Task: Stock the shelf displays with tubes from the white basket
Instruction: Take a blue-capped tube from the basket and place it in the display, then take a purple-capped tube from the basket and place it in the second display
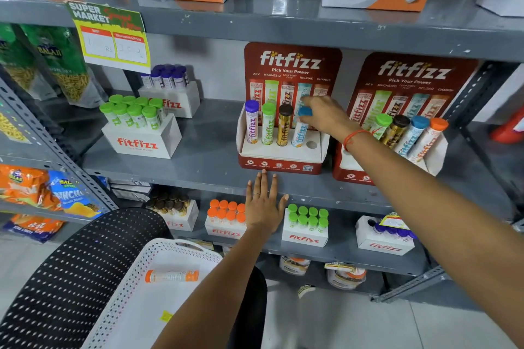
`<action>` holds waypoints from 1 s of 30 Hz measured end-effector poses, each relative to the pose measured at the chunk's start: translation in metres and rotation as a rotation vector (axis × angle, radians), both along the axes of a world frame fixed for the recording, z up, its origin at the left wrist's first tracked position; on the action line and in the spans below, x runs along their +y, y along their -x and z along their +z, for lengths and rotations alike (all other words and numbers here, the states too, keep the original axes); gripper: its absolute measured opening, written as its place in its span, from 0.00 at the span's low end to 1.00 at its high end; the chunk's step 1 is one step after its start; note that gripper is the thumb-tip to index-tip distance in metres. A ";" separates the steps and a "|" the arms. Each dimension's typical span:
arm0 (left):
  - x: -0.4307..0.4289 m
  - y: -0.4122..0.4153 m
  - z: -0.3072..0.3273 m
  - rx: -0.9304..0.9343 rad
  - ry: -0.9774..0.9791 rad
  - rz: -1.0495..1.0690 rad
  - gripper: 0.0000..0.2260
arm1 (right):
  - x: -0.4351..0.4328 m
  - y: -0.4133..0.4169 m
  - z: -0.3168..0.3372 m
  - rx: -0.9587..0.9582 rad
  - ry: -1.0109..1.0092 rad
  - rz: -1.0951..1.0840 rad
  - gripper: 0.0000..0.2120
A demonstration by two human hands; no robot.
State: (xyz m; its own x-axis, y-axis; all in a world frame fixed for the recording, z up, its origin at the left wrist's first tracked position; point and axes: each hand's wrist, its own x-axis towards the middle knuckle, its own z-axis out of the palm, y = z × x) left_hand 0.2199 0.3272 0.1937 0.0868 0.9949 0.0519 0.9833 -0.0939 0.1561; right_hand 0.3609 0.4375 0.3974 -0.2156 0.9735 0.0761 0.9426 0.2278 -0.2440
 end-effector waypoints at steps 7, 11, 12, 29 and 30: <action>-0.001 0.006 0.004 -0.066 0.011 -0.010 0.30 | -0.047 0.035 -0.042 0.317 -0.586 -0.010 0.16; -0.025 0.030 0.000 -0.201 -0.163 0.112 0.26 | -0.087 0.084 -0.094 0.531 -0.494 0.113 0.14; -0.039 0.041 -0.006 -0.230 -0.214 0.157 0.26 | -0.100 0.099 -0.109 0.575 -0.453 0.148 0.13; -0.325 0.205 -0.159 -0.220 0.173 1.128 0.30 | -0.232 0.247 -0.348 0.016 0.532 0.461 0.19; -0.335 0.204 -0.164 -0.213 0.217 1.141 0.31 | -0.234 0.247 -0.352 -0.039 0.555 0.436 0.21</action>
